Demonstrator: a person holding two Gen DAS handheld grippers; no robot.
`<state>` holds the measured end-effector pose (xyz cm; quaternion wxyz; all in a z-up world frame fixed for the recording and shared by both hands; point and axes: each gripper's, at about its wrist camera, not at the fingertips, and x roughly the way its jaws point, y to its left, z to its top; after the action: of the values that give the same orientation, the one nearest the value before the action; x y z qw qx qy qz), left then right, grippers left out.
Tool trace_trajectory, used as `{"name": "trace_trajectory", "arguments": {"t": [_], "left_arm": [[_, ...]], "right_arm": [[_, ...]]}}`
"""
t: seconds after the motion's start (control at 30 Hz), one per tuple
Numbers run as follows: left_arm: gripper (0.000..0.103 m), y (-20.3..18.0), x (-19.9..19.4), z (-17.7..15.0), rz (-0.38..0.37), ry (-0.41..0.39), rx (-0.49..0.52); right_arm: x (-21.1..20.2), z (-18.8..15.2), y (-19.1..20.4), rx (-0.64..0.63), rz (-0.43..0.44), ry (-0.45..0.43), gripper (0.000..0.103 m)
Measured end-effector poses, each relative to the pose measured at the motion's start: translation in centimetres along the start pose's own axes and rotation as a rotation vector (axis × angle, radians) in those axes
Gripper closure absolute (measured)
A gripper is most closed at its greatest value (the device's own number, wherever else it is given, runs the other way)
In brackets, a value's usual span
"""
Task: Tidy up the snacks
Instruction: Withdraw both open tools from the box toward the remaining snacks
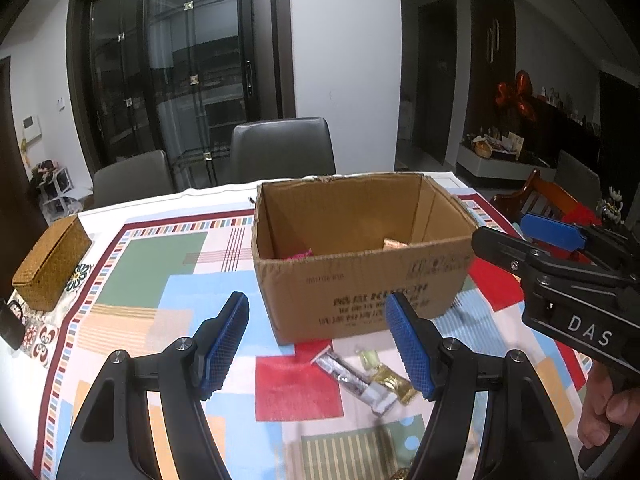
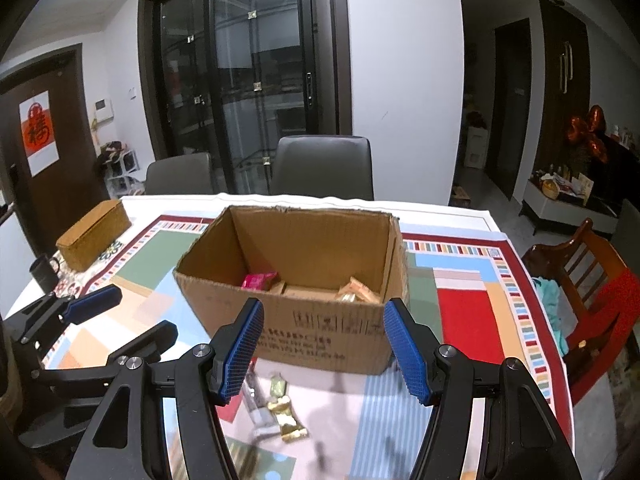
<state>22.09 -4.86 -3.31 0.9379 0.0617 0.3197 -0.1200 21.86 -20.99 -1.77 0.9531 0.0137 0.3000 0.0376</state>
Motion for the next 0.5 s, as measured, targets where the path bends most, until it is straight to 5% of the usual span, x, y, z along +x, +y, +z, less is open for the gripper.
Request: {"name": "trace_trajectory", "arguments": {"t": [0.5], "left_arm": [[0.033, -2.0, -1.8, -3.9, 0.002, 0.023, -0.009]], "right_arm": [[-0.8, -2.9, -0.1, -0.058, 0.042, 0.043, 0.039]]}}
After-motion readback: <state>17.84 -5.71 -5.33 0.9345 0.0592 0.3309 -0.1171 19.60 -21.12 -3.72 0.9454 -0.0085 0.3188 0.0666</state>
